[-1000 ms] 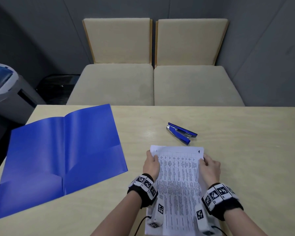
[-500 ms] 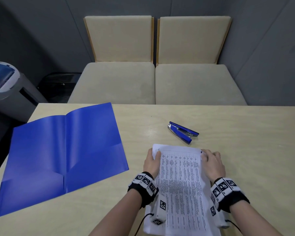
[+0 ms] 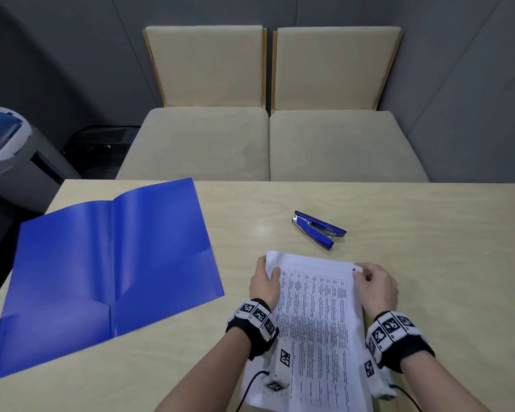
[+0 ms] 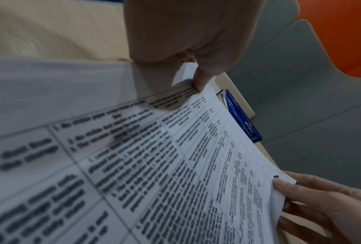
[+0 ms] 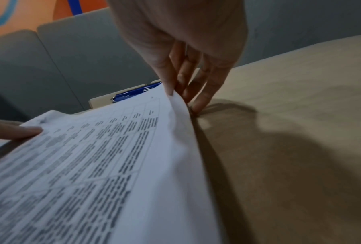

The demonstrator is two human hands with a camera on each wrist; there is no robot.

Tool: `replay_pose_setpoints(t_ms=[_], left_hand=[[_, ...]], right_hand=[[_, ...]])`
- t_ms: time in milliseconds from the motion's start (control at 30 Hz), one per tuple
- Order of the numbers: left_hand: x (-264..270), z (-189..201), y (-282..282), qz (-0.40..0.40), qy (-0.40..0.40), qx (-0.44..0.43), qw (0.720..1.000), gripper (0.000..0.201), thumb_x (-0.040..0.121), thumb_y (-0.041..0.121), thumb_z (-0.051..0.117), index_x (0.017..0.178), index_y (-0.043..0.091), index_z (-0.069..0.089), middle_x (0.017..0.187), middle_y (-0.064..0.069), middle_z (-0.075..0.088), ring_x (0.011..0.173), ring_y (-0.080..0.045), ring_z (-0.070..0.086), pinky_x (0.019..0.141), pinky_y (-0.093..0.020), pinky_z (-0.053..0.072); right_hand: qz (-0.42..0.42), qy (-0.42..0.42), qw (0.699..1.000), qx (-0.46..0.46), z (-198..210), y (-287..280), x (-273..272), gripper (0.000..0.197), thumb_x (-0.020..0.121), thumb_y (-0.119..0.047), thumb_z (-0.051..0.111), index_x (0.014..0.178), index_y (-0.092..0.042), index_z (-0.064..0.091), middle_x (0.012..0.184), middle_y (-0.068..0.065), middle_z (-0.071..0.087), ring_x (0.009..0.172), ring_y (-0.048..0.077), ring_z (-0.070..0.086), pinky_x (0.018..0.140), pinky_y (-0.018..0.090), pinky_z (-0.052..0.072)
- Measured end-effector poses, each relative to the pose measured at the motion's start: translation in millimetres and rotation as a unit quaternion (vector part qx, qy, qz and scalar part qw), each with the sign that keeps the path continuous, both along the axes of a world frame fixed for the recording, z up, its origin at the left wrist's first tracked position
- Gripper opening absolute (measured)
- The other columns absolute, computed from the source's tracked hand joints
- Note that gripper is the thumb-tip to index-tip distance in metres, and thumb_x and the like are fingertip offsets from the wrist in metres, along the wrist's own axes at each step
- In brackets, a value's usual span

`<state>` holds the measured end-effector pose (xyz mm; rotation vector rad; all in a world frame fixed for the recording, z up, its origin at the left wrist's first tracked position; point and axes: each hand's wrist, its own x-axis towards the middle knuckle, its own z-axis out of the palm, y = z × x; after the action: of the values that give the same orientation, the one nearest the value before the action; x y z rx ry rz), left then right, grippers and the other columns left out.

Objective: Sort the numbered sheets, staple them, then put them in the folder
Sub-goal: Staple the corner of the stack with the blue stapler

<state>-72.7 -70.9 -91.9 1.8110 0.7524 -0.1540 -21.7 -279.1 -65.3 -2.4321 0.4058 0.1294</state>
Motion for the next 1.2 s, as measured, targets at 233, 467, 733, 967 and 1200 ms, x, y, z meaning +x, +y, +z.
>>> replay_pose_setpoints(t_ms=[233,467,733,967,1200], left_hand=[[0.4,-1.3,3.4,-0.006,-0.02,0.002,1.0,0.039,0.098,0.021,0.042,0.137,0.018,0.041,0.128,-0.007,0.057,0.118,-0.03,0.053,0.094,-0.035,0.043],[0.1,-4.2,3.3,-0.004,-0.024,0.016,1.0,0.037,0.097,0.02,0.044,0.134,0.016,0.043,0.124,-0.008,0.06,0.113,-0.03,0.056,0.086,-0.031,0.042],[-1.6,1.8,4.4,-0.005,-0.027,-0.011,1.0,0.042,0.099,0.021,0.043,0.139,0.013,0.037,0.13,-0.005,0.054,0.119,-0.027,0.052,0.088,-0.028,0.038],[-3.3,2.2,14.5,-0.033,-0.073,-0.097,0.992,0.019,0.091,0.034,0.046,0.109,0.028,0.045,0.109,-0.001,0.061,0.103,-0.025,0.06,0.094,-0.044,0.049],[0.4,66.6,23.1,-0.042,-0.168,-0.135,0.976,0.005,0.099,0.021,0.045,0.104,0.021,0.047,0.106,-0.018,0.061,0.092,-0.031,0.064,0.082,-0.052,0.053]], right_hand=[[0.035,0.026,0.999,-0.016,12.5,-2.1,1.4,0.011,0.082,-0.013,0.064,0.087,-0.022,0.059,0.079,-0.002,0.061,0.088,0.029,0.062,0.071,0.03,0.042],[0.263,-0.02,0.962,-0.069,31.4,69.7,6.2,0.032,0.091,-0.03,0.056,0.123,-0.029,0.054,0.125,-0.002,0.046,0.123,0.019,0.039,0.109,0.045,0.023],[0.412,0.099,0.903,-0.069,20.4,112.7,12.4,0.043,0.097,-0.031,0.037,0.138,-0.045,0.039,0.14,-0.007,0.037,0.134,0.015,0.026,0.115,0.055,0.0],[-0.004,0.012,1.0,-0.021,18.2,20.4,-8.2,0.088,0.077,-0.027,0.072,0.148,-0.025,0.02,0.151,0.009,0.023,0.138,0.029,0.024,0.11,0.054,0.024],[-0.014,0.164,0.841,0.516,54.4,-10.3,0.2,0.043,0.083,-0.01,0.064,0.123,0.003,0.054,0.113,0.024,0.066,0.093,0.031,0.069,0.08,0.043,0.056]])
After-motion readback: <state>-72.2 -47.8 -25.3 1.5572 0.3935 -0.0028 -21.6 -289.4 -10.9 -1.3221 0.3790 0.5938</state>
